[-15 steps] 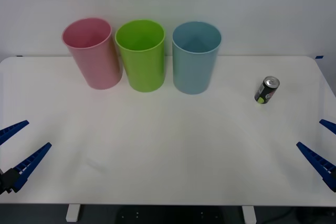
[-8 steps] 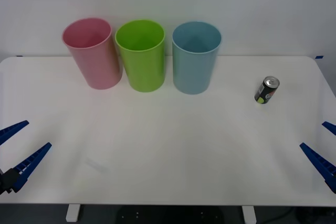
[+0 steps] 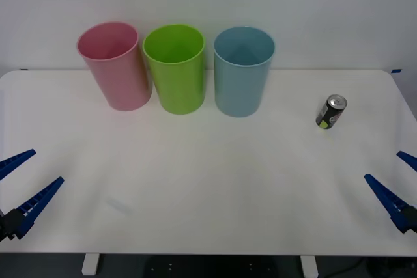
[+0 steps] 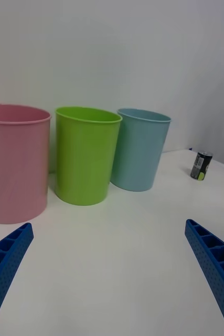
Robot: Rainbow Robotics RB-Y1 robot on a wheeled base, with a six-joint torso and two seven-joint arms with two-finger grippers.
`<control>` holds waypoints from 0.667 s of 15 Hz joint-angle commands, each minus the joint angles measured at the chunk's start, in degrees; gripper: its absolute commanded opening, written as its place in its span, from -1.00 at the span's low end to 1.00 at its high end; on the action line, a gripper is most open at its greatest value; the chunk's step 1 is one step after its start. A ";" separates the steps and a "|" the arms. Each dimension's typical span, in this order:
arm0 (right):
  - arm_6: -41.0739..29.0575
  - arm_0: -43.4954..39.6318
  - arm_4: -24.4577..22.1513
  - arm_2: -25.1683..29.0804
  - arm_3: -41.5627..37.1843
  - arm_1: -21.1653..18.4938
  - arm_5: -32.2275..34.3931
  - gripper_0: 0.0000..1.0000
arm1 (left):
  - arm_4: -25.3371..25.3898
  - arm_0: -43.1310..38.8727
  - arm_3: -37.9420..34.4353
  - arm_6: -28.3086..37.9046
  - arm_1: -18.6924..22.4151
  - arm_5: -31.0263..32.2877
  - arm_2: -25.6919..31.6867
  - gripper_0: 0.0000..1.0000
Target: Grasp the object on the table and drop it into the matching bin: aluminum can to the light blue bin, PET bottle to the pink bin.
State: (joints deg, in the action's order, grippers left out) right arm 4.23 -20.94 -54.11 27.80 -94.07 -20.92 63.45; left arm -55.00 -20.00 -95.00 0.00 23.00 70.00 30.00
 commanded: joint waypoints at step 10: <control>15.02 5.65 0.23 -7.50 9.78 0.00 -16.52 1.00 | 0.00 0.00 0.00 0.00 0.00 0.00 0.00 1.00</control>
State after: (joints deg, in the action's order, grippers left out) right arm 19.12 -16.11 -54.11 20.93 -85.37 -20.92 47.81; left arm -55.00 -20.00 -95.00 0.00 23.00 70.00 30.00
